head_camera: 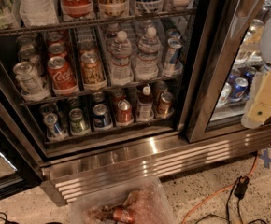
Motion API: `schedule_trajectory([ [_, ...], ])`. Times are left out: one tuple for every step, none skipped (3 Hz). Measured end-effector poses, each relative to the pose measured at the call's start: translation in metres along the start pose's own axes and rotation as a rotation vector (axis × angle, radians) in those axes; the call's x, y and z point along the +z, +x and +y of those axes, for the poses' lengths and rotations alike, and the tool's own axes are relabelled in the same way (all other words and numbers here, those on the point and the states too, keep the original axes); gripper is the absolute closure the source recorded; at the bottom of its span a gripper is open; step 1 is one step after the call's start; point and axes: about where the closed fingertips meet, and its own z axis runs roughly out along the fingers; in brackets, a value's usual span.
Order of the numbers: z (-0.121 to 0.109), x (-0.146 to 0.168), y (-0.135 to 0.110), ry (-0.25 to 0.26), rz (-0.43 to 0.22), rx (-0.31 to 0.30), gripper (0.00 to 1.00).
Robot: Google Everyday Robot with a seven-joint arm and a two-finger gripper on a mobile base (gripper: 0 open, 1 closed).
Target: Pick green can from top shelf of fridge
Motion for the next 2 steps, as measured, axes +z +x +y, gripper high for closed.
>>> schedule_trajectory([
  [0.0000, 0.0000, -0.0001, 0.000, 0.000, 0.000, 0.00],
  [-0.0022, -0.0005, -0.0093, 0.001, -0.046, 0.001, 0.00],
])
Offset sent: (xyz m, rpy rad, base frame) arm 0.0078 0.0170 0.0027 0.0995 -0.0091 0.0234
